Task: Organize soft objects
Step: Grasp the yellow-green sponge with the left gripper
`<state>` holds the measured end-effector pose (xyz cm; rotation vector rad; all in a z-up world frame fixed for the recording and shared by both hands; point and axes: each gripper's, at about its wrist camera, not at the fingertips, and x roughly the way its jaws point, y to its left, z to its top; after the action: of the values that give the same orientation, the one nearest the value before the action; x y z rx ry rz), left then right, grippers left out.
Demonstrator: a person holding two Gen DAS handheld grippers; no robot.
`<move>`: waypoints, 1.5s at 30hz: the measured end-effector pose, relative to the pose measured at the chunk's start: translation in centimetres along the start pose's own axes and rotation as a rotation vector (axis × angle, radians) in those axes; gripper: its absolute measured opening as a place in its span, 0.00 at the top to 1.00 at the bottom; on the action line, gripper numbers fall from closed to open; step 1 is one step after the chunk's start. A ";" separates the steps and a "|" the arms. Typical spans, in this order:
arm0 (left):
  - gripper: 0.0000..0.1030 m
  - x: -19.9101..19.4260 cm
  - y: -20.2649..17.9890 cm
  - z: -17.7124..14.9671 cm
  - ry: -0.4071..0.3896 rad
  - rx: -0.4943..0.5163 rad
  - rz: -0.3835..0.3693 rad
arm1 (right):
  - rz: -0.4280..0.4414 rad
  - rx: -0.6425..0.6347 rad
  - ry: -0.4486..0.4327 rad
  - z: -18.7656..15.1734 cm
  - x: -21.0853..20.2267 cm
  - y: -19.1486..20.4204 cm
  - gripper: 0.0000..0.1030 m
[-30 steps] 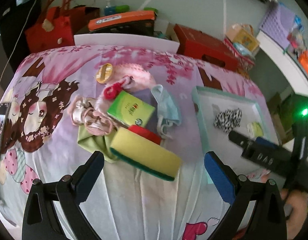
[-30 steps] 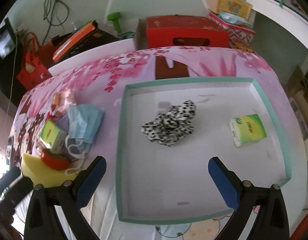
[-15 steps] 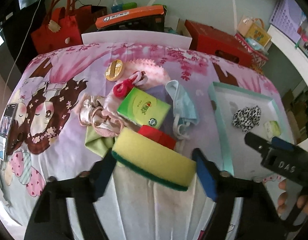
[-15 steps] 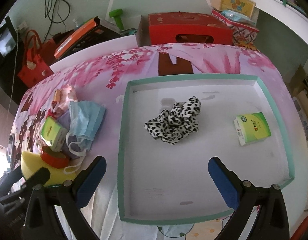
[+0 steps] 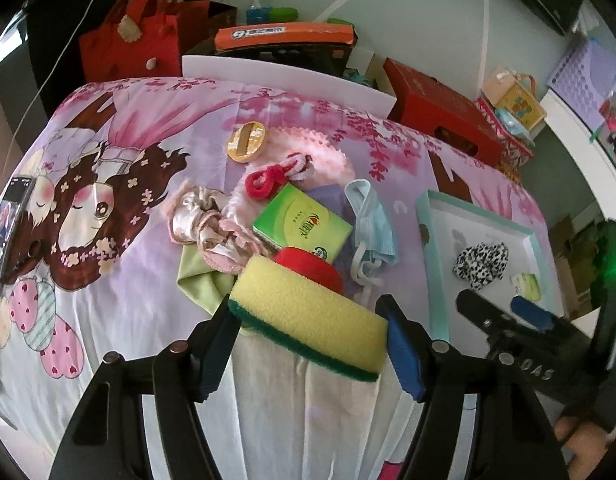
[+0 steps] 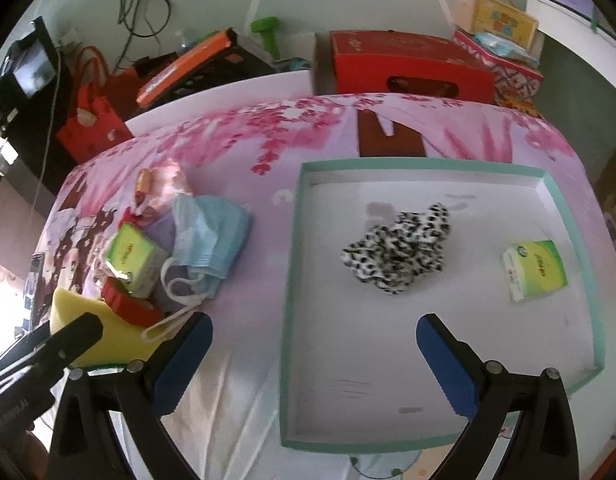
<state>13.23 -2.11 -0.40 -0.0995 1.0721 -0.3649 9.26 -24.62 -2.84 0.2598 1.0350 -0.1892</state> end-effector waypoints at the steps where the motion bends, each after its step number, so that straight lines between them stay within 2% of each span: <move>1: 0.32 -0.2 0.1 0.0 -0.005 -0.005 -0.002 | 0.000 -0.007 0.000 0.0 0.1 0.2 0.00; 6: 0.32 -2.2 1.0 0.4 -0.056 -0.037 -0.031 | -0.002 -0.020 0.004 -0.1 0.3 0.7 0.00; 14: 0.32 -5.0 3.1 1.0 -0.141 -0.110 -0.034 | 0.011 -0.033 -0.023 0.1 0.0 1.3 0.00; 19: 0.32 -5.9 5.2 1.2 -0.184 -0.174 0.049 | 0.033 -0.076 -0.033 0.0 0.2 3.0 0.00; 24: 0.32 -5.8 8.1 1.1 -0.190 -0.265 0.150 | 0.095 -0.154 -0.037 -0.6 0.6 6.2 0.00; 29: 0.32 -5.7 9.4 0.9 -0.187 -0.305 0.176 | 0.147 -0.254 -0.052 -1.5 1.1 10.1 0.02; 31: 0.32 -5.5 9.4 0.9 -0.183 -0.308 0.175 | 0.153 -0.304 -0.059 -2.0 1.3 11.6 0.12; 41: 0.32 -4.7 9.7 0.8 -0.155 -0.319 0.159 | 0.174 -0.419 -0.055 -3.0 3.1 15.0 0.37; 43: 0.32 -4.5 9.7 0.7 -0.153 -0.320 0.156 | 0.181 -0.423 -0.044 -3.0 3.4 15.1 0.51; 45: 0.32 -4.5 9.7 0.7 -0.151 -0.319 0.155 | 0.183 -0.421 -0.034 -3.1 3.8 15.2 0.58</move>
<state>14.34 8.39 1.24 -0.3214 0.9746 -0.0434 12.85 -9.35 -5.77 -0.0315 0.9865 0.1898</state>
